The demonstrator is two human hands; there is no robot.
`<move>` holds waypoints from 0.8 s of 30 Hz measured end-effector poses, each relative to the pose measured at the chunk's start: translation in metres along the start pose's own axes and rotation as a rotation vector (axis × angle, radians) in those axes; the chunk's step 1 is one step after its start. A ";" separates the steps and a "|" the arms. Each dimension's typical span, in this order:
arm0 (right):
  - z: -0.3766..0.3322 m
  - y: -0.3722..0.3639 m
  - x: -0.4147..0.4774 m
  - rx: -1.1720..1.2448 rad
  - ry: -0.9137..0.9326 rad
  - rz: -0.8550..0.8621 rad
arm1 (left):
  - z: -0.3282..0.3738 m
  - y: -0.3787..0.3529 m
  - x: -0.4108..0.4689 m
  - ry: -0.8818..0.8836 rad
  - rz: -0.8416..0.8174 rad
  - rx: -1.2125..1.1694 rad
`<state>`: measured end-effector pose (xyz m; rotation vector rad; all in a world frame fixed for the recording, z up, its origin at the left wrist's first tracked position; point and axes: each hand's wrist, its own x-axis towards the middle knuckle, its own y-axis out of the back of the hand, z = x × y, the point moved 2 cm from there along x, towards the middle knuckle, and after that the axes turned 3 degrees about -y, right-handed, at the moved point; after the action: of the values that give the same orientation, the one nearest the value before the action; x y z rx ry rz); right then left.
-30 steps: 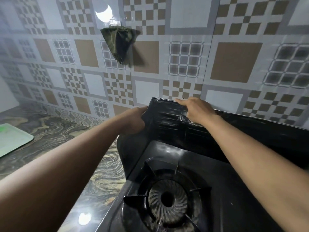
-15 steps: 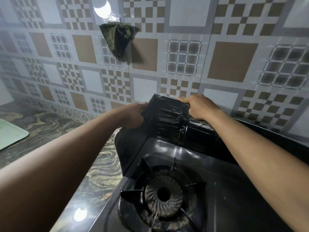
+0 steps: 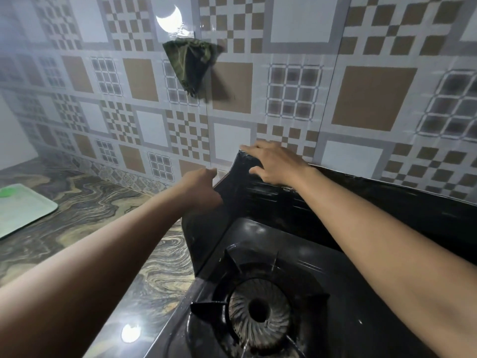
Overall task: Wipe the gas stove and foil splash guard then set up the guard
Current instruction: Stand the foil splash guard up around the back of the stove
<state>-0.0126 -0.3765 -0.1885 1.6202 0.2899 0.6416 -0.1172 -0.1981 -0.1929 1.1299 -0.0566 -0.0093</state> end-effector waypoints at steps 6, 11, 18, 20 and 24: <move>-0.026 -0.008 0.039 0.194 0.060 -0.178 | -0.012 -0.001 -0.011 -0.015 0.056 0.002; -0.029 -0.011 0.046 0.195 0.071 -0.175 | -0.015 -0.001 -0.012 -0.015 0.081 0.009; -0.029 -0.013 0.038 0.211 0.123 -0.026 | -0.013 -0.007 -0.013 -0.008 0.141 0.103; -0.028 -0.014 0.035 0.207 0.135 0.000 | -0.011 -0.008 -0.015 -0.028 0.152 0.138; -0.023 -0.010 0.030 0.198 0.136 -0.035 | -0.010 -0.009 -0.015 -0.052 0.146 0.145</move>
<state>0.0009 -0.3394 -0.1900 1.7591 0.4932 0.7158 -0.1315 -0.1924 -0.2056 1.2682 -0.1881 0.0973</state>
